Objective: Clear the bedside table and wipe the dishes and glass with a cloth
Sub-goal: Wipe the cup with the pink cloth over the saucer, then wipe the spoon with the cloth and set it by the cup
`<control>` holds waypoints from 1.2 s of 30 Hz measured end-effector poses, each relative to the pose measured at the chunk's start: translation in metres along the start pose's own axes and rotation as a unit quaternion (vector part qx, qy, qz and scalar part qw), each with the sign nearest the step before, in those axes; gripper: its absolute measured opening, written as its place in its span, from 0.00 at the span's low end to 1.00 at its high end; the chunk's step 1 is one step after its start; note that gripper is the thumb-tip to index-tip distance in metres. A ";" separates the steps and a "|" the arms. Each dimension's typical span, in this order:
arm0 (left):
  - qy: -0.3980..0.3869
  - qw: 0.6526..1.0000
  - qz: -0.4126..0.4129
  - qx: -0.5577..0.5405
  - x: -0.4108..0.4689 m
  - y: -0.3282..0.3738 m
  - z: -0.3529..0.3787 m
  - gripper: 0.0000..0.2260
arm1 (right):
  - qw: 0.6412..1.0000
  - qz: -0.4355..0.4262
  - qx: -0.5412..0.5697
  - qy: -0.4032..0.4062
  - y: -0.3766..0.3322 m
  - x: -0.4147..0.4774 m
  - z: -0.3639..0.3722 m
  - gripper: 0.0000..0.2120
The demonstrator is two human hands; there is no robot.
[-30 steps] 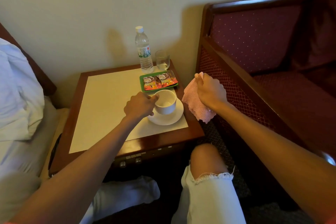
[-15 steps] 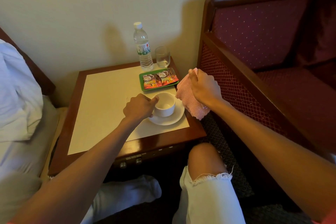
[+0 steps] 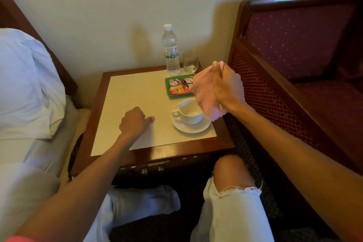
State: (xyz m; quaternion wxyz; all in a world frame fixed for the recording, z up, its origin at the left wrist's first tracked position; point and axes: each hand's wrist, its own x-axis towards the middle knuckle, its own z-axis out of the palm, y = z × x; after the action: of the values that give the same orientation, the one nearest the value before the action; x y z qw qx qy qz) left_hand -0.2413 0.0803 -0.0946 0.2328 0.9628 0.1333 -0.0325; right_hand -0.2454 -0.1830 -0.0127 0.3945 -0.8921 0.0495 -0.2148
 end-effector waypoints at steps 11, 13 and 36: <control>0.060 0.961 0.072 0.261 -0.019 -0.008 0.012 0.12 | 0.999 0.011 0.037 -0.015 -0.031 -0.013 0.015 0.20; 0.063 0.958 0.080 0.270 -0.018 -0.016 0.015 0.12 | 0.999 0.013 0.043 -0.023 -0.034 -0.017 0.017 0.21; 0.045 0.954 0.191 -0.225 -0.057 0.034 -0.082 0.06 | 0.860 0.282 0.396 -0.154 -0.076 -0.033 0.041 0.19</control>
State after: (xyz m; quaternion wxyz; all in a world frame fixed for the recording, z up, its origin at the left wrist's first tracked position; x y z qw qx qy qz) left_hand -0.2871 0.0750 0.0007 0.4394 0.8933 -0.0392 0.0866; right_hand -0.2641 -0.0950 0.0067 0.7605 -0.6307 0.1481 0.0446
